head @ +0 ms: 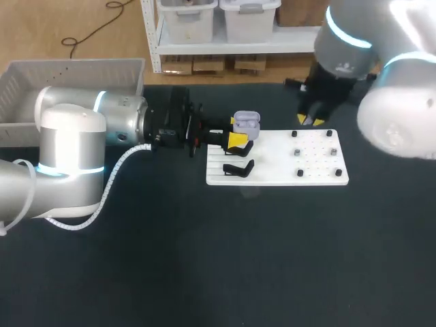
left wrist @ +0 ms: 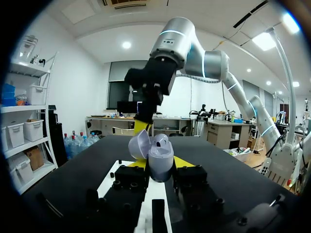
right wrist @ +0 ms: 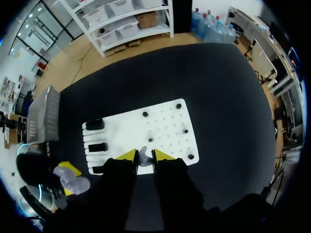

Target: Pick up each earbud case from the left stands, insert the matching earbuds, close the lid, and place the case in the box.

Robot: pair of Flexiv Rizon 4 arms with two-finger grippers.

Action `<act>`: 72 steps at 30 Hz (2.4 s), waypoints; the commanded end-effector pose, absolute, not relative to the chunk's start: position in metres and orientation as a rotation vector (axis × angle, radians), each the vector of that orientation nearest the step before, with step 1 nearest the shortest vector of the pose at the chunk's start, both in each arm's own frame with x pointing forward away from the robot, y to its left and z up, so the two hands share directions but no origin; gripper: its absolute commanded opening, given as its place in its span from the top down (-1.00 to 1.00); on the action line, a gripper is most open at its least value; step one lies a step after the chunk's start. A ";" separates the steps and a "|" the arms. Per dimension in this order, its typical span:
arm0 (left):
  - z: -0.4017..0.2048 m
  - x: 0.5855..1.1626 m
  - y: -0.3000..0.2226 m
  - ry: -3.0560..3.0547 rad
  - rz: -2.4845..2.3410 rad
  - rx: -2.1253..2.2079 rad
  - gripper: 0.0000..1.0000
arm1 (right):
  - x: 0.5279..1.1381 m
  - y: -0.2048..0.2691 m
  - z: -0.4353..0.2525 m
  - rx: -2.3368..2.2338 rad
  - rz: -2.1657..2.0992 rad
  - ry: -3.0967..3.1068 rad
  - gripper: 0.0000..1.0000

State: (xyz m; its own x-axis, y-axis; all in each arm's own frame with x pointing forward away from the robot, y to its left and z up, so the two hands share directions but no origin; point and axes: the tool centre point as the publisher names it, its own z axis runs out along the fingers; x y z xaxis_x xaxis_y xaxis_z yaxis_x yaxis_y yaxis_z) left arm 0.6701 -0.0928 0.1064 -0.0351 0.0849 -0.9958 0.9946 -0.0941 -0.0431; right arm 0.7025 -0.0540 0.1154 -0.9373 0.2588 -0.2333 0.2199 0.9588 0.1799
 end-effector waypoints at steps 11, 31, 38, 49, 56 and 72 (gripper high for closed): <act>0.106 0.670 -0.093 1.250 -1.266 1.321 1.00 | 0.688 -0.016 0.192 -0.107 0.275 3.007 1.00; 0.106 0.670 -0.093 1.250 -1.266 1.321 1.00 | 0.679 0.055 0.180 -0.336 0.283 3.044 1.00; 0.106 0.670 -0.093 1.250 -1.266 1.321 1.00 | 0.680 0.057 0.178 -0.332 0.283 3.052 1.00; 0.106 0.670 -0.093 1.250 -1.266 1.321 1.00 | 0.680 0.057 0.178 -0.332 0.283 3.052 1.00; 0.106 0.670 -0.093 1.250 -1.266 1.321 1.00 | 0.675 0.060 0.177 -0.425 0.308 3.067 1.00; 0.106 0.670 -0.093 1.250 -1.266 1.321 1.00 | 0.670 0.069 0.164 -0.482 0.320 3.083 1.00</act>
State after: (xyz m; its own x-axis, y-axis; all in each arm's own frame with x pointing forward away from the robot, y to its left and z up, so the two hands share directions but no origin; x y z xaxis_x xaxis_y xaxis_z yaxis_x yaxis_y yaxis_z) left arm 0.6701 -0.0929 0.1064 -0.0351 0.0850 -0.9958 0.9946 -0.0941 -0.0431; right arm 0.6676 0.0689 0.1652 -0.9529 -0.3007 -0.0400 -0.3025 0.9322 0.1987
